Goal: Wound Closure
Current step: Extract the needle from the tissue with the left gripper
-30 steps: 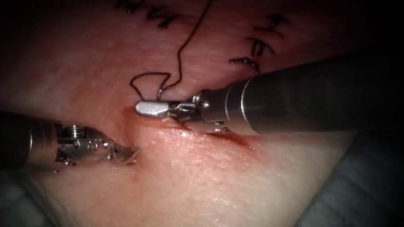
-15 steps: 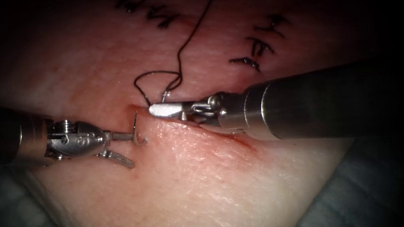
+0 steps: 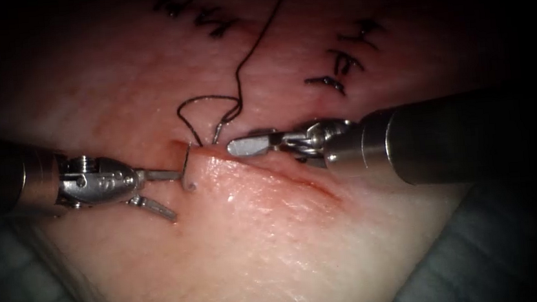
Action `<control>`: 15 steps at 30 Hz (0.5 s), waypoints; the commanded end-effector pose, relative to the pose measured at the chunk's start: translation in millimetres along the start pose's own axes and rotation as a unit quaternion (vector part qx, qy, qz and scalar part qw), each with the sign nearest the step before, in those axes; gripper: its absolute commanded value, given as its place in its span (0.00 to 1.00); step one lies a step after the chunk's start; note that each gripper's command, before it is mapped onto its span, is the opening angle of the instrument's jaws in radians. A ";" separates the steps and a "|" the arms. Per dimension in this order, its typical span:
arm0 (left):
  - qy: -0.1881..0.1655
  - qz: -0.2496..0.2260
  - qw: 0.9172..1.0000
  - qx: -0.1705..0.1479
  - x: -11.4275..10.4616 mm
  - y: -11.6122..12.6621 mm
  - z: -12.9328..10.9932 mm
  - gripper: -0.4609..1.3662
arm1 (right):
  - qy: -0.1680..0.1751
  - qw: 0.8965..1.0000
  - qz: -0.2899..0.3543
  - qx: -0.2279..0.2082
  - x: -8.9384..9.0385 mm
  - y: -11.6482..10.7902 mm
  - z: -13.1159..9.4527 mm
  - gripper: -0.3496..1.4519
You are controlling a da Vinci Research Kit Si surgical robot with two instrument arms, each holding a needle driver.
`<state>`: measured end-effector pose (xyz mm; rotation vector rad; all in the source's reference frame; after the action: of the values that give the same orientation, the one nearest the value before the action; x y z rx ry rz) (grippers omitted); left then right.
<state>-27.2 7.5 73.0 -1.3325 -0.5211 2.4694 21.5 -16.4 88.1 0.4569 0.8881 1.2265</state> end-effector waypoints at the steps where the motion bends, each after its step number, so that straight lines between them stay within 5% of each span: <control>1: 0.008 -0.004 1.000 0.000 -0.2 0.0 0.1 0.57 | 0.001 1.000 -0.017 -0.002 -0.2 0.1 -0.1 0.96; 8: 0.108 -0.011 0.992 -0.063 0.5 -0.7 0.2 0.57 | 0.007 0.990 -0.138 -0.019 -0.3 0.9 -1.0 0.99; 15: 0.126 -0.012 0.985 -0.115 0.7 -1.2 0.5 0.53 | 0.011 0.976 -0.217 -0.002 -0.4 0.6 -1.5 0.99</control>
<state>-28.0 8.8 73.3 -1.6876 -0.7716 2.2265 20.1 -16.9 87.7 0.2195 0.9435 0.8292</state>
